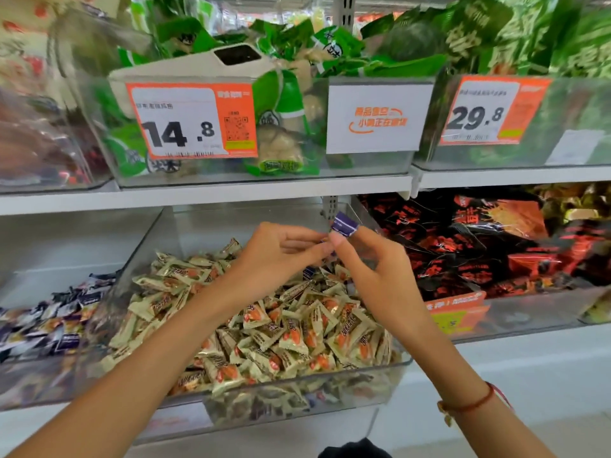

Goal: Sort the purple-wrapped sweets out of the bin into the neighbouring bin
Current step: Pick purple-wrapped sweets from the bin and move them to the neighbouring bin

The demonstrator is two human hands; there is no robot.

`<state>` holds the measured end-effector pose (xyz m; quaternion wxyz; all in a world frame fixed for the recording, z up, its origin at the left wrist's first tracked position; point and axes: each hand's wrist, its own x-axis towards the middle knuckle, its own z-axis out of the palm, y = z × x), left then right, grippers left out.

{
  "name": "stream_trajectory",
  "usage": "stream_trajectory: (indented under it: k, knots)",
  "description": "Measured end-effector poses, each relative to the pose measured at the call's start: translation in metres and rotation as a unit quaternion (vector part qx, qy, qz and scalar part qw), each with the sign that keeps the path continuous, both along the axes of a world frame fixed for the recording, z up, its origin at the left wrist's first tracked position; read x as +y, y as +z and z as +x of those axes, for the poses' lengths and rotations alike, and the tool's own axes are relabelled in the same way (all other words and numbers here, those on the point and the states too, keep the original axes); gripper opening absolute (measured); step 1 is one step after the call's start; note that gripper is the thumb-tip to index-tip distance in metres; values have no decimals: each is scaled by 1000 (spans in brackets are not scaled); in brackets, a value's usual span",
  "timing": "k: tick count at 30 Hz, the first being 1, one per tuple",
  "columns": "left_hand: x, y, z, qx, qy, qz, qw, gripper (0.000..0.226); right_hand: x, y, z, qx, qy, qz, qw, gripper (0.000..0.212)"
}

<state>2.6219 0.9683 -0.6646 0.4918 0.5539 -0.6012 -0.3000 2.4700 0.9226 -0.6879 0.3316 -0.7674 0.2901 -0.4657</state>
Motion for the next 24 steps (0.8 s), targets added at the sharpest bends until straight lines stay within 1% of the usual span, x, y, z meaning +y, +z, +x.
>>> stream_trajectory:
  k: [1, 2, 3, 5, 6, 7, 9, 11, 13, 14, 15, 17, 20, 22, 24]
  knots:
    - [-3, 0, 0, 8, -7, 0, 1000, 17, -4, 1, 1, -40, 3, 11, 999, 22]
    - [-6, -2, 2, -2, -12, 2, 1000, 17, -8, 1, 0, -62, -3, 12, 998, 19]
    - [-11, -6, 7, -37, -13, 6, 999, 17, -13, -1, -3, -56, -20, -5, 998, 17]
    - [-27, -19, 23, -166, 7, 18, 986, 15, -25, -13, -12, 39, -86, -70, 993, 16]
    - [-37, -28, 31, -235, 32, 29, 971, 15, -33, -21, -15, 90, -113, -91, 985, 14]
    - [-48, -36, 38, -288, 56, 48, 955, 16, -39, -28, -18, 114, -121, -91, 982, 13]
    - [-69, -50, 46, -352, 79, 111, 926, 21, -47, -35, -19, 138, -110, -85, 981, 17]
    - [-85, -59, 45, -431, 86, 168, 882, 31, -46, -35, -18, 181, -115, -122, 969, 26]
    - [-95, -65, 38, -527, 92, 182, 825, 47, -43, -33, -19, 194, -120, -140, 964, 26]
    - [-98, -68, 34, -558, 97, 182, 804, 51, -42, -32, -19, 200, -123, -140, 962, 25]
    - [-100, -70, 32, -569, 100, 182, 795, 51, -41, -31, -19, 205, -127, -140, 960, 24]
    - [-102, -73, 32, -552, 100, 185, 807, 41, -40, -30, -19, 206, -130, -133, 961, 24]
    - [-92, -71, 39, -484, 103, 174, 851, 35, -40, -30, -19, 194, -127, -123, 965, 25]
    - [-79, -65, 43, -432, 123, 125, 885, 26, -41, -31, -19, 174, -120, -106, 972, 24]
    - [-63, -57, 45, -394, 156, 52, 904, 13, -41, -31, -18, 150, -107, -82, 979, 23]
